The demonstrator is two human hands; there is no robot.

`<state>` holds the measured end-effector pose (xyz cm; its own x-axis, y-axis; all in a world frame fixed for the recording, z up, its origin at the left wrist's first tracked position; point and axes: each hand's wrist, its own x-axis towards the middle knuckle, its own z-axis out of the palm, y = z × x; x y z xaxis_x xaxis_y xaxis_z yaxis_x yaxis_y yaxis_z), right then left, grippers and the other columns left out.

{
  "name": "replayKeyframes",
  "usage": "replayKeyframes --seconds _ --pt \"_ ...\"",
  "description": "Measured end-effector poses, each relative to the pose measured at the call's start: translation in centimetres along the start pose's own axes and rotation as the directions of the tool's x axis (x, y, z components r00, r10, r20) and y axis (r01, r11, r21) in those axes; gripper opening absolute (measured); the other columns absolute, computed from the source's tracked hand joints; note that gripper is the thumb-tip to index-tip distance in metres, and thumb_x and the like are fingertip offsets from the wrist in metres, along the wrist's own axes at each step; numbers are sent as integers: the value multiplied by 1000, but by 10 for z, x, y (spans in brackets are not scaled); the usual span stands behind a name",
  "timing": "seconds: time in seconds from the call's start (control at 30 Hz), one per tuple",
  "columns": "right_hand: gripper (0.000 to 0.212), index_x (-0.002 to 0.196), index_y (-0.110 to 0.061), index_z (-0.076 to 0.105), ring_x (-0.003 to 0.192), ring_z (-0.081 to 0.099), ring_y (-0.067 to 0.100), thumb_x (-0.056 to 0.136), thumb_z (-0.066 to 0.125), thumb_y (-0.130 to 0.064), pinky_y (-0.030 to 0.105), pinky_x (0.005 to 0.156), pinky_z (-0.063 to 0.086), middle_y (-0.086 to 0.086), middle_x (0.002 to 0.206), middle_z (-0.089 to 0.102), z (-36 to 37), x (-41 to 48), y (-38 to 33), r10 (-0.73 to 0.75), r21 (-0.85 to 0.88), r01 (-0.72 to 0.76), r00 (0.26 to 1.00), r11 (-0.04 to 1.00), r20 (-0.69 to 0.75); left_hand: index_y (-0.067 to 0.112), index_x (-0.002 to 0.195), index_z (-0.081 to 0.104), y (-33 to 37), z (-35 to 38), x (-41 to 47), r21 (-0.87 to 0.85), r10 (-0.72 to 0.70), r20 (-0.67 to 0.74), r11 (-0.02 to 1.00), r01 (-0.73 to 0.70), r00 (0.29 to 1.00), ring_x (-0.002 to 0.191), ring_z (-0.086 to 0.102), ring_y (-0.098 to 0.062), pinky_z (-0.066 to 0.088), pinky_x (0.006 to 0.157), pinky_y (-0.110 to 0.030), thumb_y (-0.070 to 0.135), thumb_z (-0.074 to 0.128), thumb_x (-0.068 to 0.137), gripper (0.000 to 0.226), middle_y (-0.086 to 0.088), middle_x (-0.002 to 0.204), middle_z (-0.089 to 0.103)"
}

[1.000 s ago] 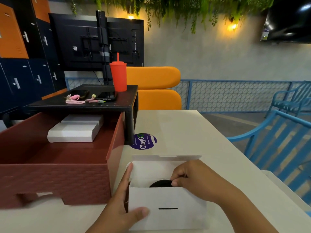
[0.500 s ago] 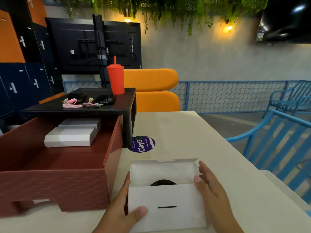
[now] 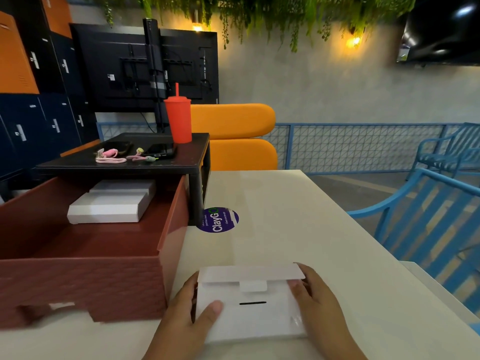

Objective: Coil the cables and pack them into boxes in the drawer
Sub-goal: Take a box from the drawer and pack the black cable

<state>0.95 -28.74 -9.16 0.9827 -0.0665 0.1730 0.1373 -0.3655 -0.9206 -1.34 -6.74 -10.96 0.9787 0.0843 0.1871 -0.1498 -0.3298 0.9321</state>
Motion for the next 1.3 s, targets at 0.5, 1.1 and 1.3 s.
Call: replayKeyframes --seconds 0.5,1.1,1.3 --pt "72 145 -20 27 139 24 13 87 51 -54 23 107 24 -3 154 17 2 15 -22 60 -505 64 972 861 227 22 146 17 5 4 14 260 -43 69 965 24 997 131 18 3 12 109 -16 32 59 89 72 12 148 21" --pt "35 95 -49 45 103 46 13 63 55 -60 23 77 39 -13 108 35 11 15 -17 60 -390 18 980 921 188 33 145 18 19 -5 12 443 -75 181 896 -13 981 122 27 4 26 97 -15 103 25 20 143 26 126 19" --pt "23 97 -43 48 102 45 13 78 61 -47 9 65 30 -12 108 37 12 17 -16 15 -392 55 984 918 175 22 147 9 39 5 17 779 -103 351 583 -230 931 138 8 -11 6 116 -32 102 13 20 150 12 145 14"
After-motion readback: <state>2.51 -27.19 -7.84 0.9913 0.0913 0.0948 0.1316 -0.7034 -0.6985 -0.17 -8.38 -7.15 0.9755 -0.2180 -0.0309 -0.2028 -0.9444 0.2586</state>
